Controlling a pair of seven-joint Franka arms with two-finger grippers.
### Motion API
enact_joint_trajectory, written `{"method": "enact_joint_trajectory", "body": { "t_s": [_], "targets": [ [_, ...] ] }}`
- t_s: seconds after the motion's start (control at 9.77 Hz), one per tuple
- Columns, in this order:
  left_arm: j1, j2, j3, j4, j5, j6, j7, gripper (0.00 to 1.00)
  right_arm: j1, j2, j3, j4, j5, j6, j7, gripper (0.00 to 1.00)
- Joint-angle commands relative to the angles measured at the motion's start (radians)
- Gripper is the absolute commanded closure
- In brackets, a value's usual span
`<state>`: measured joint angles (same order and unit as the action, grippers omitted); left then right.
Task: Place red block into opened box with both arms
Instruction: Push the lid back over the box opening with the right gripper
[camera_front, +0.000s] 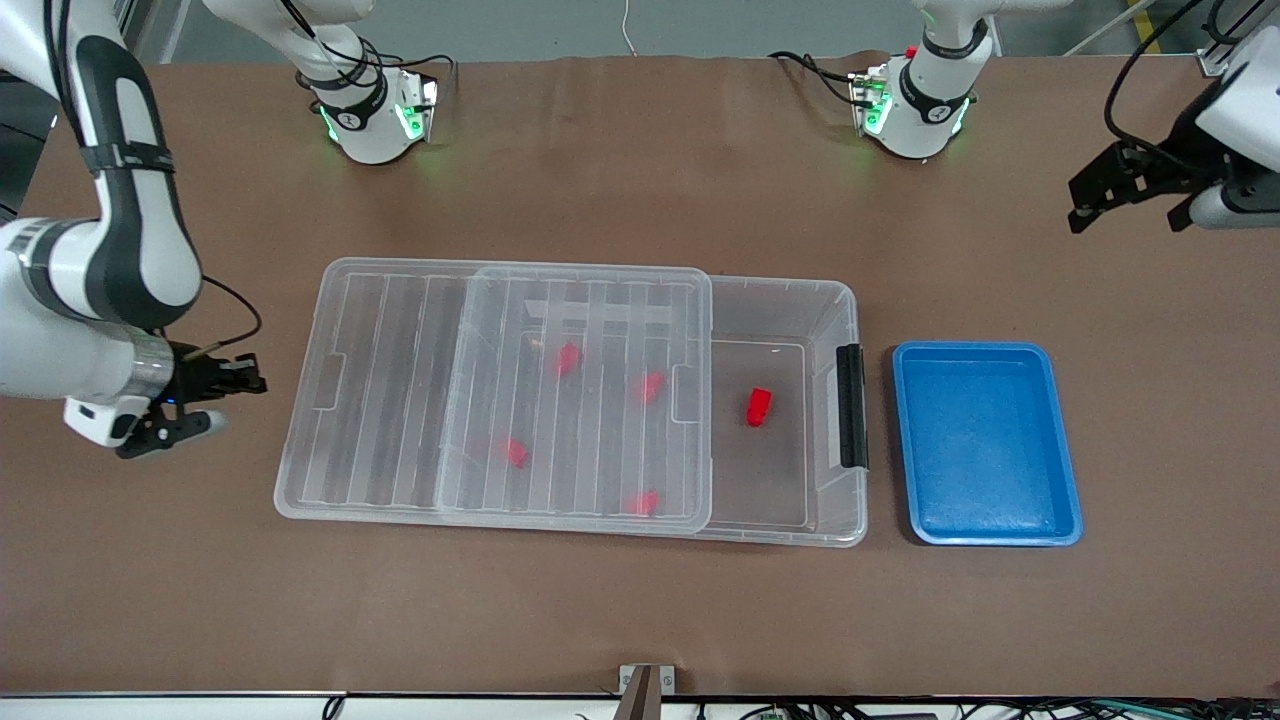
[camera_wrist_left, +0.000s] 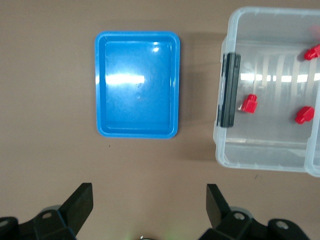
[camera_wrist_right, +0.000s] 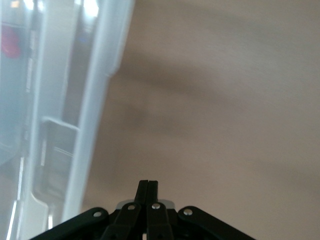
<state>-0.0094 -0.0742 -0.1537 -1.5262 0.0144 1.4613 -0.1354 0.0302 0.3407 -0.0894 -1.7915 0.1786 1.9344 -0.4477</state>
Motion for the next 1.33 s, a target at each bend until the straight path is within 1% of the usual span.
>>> {"method": "enact_joint_trajectory", "body": {
  "t_s": [0.0, 0.2, 0.31, 0.41, 0.72, 0.92, 1.23],
  "targets": [
    [-0.004, -0.053, 0.0, -0.112, -0.013, 0.011, 0.011, 0.0, 0.033, -0.025, 0.006, -0.052, 0.03, 0.035, -0.008, 1.0],
    [-0.004, -0.042, 0.0, -0.103, -0.011, 0.013, 0.014, 0.0, 0.063, -0.023, 0.011, -0.052, 0.054, 0.031, 0.0, 1.0],
    [-0.001, -0.041, -0.001, -0.103, -0.01, 0.013, 0.016, 0.0, 0.063, -0.023, 0.032, -0.051, 0.08, 0.031, 0.003, 1.0],
    [0.003, -0.042, 0.0, -0.103, -0.013, 0.011, 0.032, 0.0, 0.066, -0.023, 0.04, -0.051, 0.087, 0.031, 0.006, 1.0],
    [0.003, -0.044, 0.003, -0.101, -0.013, 0.011, 0.057, 0.0, 0.066, -0.022, 0.124, -0.045, 0.085, 0.04, 0.084, 1.0],
    [0.002, -0.044, 0.003, -0.101, -0.013, 0.01, 0.057, 0.0, 0.068, -0.015, 0.161, -0.039, 0.087, 0.047, 0.104, 1.0],
    [0.0, -0.042, 0.002, -0.101, -0.011, 0.011, 0.059, 0.0, 0.088, -0.011, 0.177, -0.039, 0.087, 0.073, 0.138, 1.0]
  ]
}}
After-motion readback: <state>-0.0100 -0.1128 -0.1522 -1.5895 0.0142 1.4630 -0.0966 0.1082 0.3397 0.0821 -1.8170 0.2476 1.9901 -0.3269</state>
